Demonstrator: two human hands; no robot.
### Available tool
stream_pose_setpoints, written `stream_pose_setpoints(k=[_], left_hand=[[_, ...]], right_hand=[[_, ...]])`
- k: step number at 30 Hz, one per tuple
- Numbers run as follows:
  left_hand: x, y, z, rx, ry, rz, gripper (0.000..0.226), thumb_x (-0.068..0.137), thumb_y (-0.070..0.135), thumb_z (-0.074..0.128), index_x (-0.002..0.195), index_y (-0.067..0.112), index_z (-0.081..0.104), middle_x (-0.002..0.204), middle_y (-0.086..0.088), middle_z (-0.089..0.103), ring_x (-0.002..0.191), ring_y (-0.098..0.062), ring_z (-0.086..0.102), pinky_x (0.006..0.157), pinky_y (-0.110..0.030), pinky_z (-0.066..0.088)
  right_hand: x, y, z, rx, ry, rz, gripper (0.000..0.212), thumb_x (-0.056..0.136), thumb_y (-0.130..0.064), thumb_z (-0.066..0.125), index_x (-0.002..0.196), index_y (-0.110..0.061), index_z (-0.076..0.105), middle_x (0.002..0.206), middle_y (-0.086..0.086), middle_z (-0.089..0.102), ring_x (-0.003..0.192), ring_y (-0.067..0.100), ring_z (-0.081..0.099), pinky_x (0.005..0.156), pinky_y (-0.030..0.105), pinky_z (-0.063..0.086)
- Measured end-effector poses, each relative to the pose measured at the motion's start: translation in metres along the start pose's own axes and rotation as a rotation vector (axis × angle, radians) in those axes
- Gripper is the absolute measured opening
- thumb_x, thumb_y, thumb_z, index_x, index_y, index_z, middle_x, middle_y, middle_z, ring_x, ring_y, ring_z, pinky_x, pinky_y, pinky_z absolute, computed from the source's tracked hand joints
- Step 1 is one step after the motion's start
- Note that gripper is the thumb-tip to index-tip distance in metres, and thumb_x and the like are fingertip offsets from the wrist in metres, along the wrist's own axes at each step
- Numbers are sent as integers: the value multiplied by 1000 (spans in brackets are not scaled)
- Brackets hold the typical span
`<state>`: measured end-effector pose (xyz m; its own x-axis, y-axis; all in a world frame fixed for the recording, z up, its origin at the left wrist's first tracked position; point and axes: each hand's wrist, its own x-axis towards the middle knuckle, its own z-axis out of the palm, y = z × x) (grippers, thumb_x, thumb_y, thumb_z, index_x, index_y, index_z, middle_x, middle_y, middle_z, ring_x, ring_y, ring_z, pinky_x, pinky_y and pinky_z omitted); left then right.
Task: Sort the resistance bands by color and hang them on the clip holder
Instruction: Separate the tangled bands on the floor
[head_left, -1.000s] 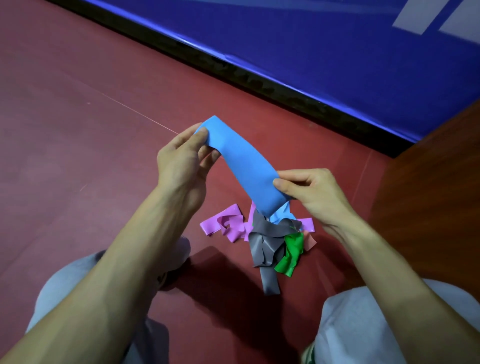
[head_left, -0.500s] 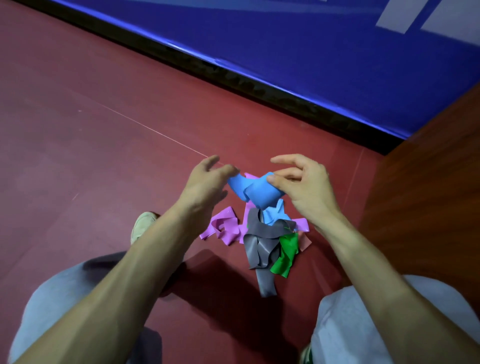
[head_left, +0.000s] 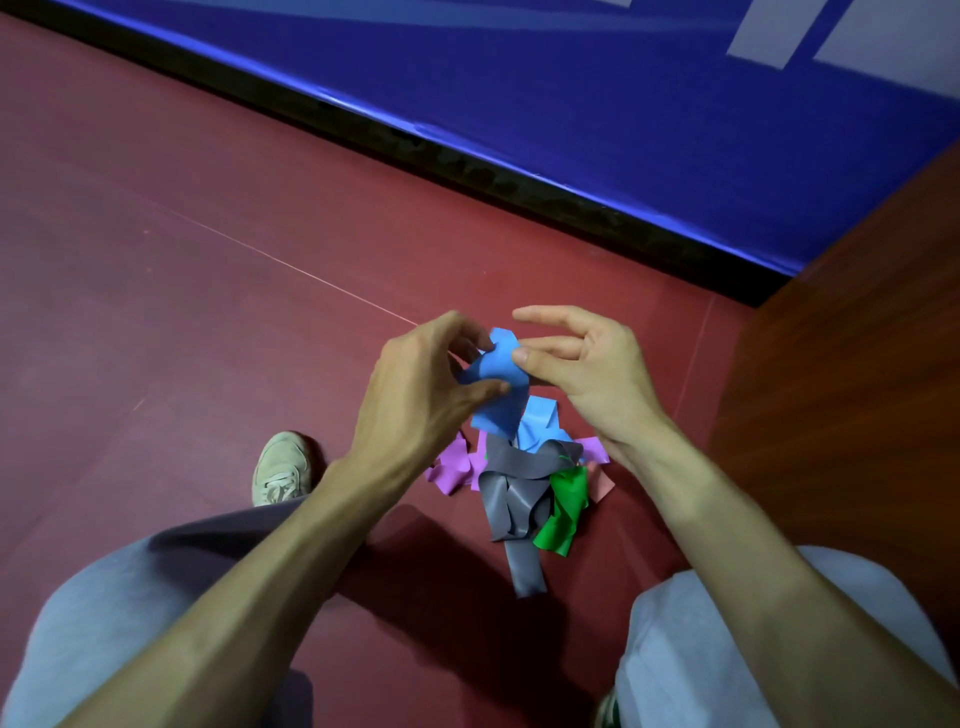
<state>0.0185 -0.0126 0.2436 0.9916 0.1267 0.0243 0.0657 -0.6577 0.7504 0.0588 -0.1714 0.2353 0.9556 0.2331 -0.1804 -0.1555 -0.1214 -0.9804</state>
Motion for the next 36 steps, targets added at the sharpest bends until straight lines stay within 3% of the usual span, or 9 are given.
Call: stream_pose_setpoints(k=[5,9,15,20,22,24,29,32,36], left_hand=[[2,-3,-5,68,21,54,18,73,22,78,85,28,67,71,12,65,66,-11,60,63,-37,51],[6,-7,-7,112,14,55,8,80,27,74,86,28,69,71,7,66,68,-16,60,64,-41,51],[8,-7,-12,160,-30,126,17,94,32,56,94,20,69,71,3,64,65,-19,57,64,-36,47],[8,-7,-15,166,-60,158,27,100,30,42,88,13,60,59,5,46,54,-11,41,54,-34,30],[9,-8,-16,143,-55,162,29,100,27,38,87,7,56,63,1,47,56,-14,38,56,-35,33],[9,-7,-18,102,-61,162,23,101,20,39,90,7,53,68,4,47,61,-9,42,56,-25,34],[9,-2,-20,-42,-34,163,14,101,13,41,98,13,55,73,15,47,68,10,46,62,-7,32],[12,-2,-23,-126,2,139,16,100,16,46,101,12,61,82,19,56,74,9,51,67,-7,35],[16,-4,-27,-304,86,15,16,95,19,55,103,15,69,92,11,68,84,-3,61,80,-29,52]], right_hand=[[2,0,2,-41,9,-26,25,82,2,69,92,-21,69,74,-4,72,69,4,66,69,19,54],[4,4,0,-89,44,-59,28,83,5,64,87,-23,71,70,-7,69,69,7,64,74,23,56],[7,8,-2,-131,-13,-37,66,63,26,36,110,-12,64,98,-5,67,86,-8,62,76,9,45],[6,11,3,-147,-164,-5,61,67,14,46,118,-18,55,113,-9,61,105,-8,57,86,4,41],[5,15,4,-258,-196,-51,58,71,13,52,119,-19,57,116,-8,63,107,-10,56,93,9,41],[5,20,4,-398,-191,-113,50,74,1,61,118,-22,61,117,-10,65,112,-1,58,102,24,43],[6,22,6,-499,-199,-89,25,80,-23,69,105,-26,67,110,-7,69,107,9,61,98,40,46],[5,24,9,-453,-281,-15,21,78,-36,64,98,-35,64,104,-13,71,102,4,65,95,41,50],[3,22,11,-388,-318,-8,16,86,-22,69,99,-29,64,101,-9,72,95,9,67,92,43,51]])
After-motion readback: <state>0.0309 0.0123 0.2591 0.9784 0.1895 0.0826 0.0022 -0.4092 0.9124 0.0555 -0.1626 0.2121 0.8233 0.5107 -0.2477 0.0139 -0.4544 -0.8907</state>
